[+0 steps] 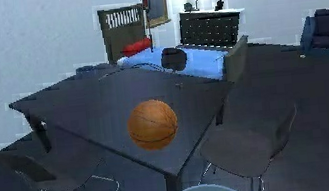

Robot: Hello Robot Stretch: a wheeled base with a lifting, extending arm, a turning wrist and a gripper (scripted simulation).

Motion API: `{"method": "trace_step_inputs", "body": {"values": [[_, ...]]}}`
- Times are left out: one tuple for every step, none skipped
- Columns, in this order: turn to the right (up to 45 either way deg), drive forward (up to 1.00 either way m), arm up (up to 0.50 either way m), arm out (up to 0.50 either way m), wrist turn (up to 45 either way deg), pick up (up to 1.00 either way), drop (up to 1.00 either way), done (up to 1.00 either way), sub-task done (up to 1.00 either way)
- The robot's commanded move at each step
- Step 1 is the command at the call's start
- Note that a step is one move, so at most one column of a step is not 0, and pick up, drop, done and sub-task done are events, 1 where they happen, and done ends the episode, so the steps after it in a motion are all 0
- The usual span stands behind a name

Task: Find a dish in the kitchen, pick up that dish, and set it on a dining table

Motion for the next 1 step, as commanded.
{"method": "trace_step_inputs", "body": {"values": [[33.0,0.0,0.0,0.0,0.0,0.0,0.0,0.0,0.0]]}}
